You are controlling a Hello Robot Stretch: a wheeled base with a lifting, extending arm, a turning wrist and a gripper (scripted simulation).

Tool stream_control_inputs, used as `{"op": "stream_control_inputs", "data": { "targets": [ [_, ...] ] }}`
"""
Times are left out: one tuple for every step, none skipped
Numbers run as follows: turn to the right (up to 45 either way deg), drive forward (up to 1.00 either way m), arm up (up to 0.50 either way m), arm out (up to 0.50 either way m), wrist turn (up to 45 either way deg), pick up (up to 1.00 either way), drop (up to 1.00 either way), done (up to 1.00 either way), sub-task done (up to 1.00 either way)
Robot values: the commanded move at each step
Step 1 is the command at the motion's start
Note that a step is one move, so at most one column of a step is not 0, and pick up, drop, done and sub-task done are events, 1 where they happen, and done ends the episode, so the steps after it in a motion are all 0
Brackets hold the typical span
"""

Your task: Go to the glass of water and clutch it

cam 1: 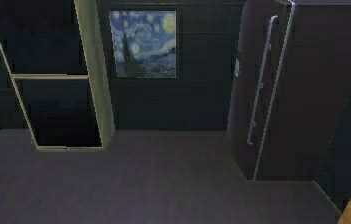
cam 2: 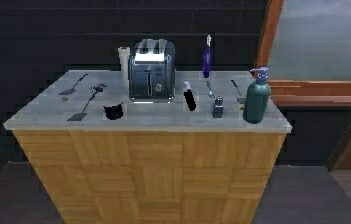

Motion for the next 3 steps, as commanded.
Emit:
{"op": "stream_control_inputs", "data": {
  "targets": [
    [-12.0,0.0,0.0,0.0,0.0,0.0,0.0,0.0,0.0],
    [-3.0,0.0,0.0,0.0,0.0,0.0,0.0,0.0,0.0],
    [0.0,0.0,0.5,0.0,0.0,0.0,0.0,0.0,0.0]
  ]
}}
